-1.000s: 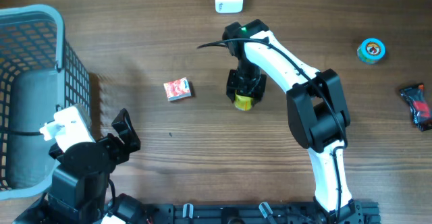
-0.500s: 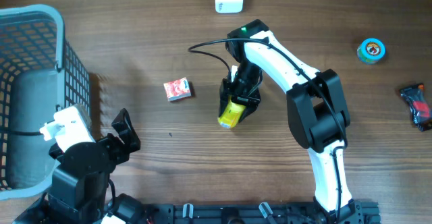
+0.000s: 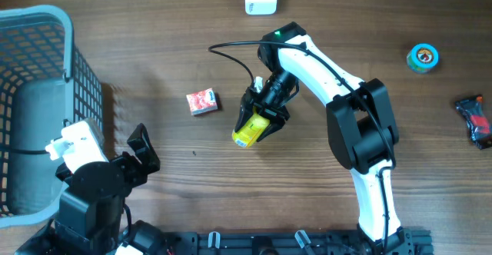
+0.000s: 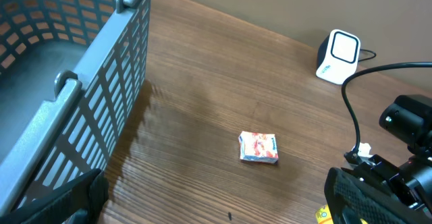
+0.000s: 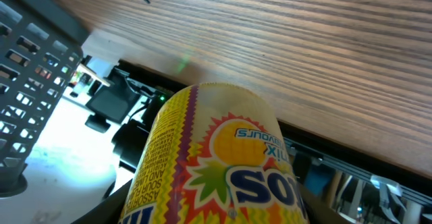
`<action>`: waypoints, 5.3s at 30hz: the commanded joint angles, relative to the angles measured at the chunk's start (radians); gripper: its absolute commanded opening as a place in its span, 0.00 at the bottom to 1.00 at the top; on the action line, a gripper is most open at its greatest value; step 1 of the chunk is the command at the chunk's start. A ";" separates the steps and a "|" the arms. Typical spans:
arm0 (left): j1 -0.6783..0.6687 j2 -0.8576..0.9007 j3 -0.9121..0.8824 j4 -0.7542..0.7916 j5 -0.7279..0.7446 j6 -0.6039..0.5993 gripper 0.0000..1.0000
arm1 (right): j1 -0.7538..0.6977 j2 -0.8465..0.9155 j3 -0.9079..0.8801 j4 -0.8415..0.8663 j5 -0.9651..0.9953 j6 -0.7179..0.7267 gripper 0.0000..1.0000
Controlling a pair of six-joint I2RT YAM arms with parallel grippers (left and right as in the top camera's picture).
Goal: Scan the item barcode
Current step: 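Lift the yellow container with the right gripper and tilt it, then hold the yellow container's label in front of the white scanner, then carry the yellow container right and set it beside the teal tin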
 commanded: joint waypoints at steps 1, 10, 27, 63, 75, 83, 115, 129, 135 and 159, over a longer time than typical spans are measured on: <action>-0.007 0.002 -0.005 0.001 0.001 -0.017 1.00 | -0.001 0.020 -0.004 -0.006 -0.050 -0.024 0.42; -0.007 0.002 -0.005 0.001 0.001 -0.017 1.00 | -0.001 0.020 -0.004 0.014 -0.027 -0.045 0.42; -0.007 0.003 -0.005 0.000 0.001 -0.017 1.00 | -0.008 0.020 -0.004 0.574 0.176 -0.078 0.38; -0.007 0.177 -0.035 0.027 -0.033 -0.018 1.00 | -0.155 0.037 0.000 1.673 0.899 -0.363 0.52; -0.007 0.178 -0.035 0.027 -0.066 -0.018 1.00 | -0.147 0.166 0.000 1.944 0.931 -0.388 0.55; -0.007 0.181 -0.049 0.034 -0.074 -0.018 1.00 | -0.147 0.172 0.000 2.024 0.956 -0.385 0.52; -0.007 0.237 -0.061 0.053 -0.096 -0.018 1.00 | -0.047 0.070 0.000 1.864 1.134 -0.595 0.58; -0.007 0.237 -0.061 0.054 -0.092 -0.040 1.00 | -0.045 -0.354 0.000 1.069 1.216 -0.570 0.37; -0.007 0.241 -0.061 0.101 -0.072 -0.073 1.00 | -0.121 -0.389 -0.001 0.733 1.207 -0.543 0.42; -0.007 0.592 -0.061 0.372 0.234 -0.069 1.00 | -0.705 -0.325 -0.009 0.624 0.888 -0.515 0.61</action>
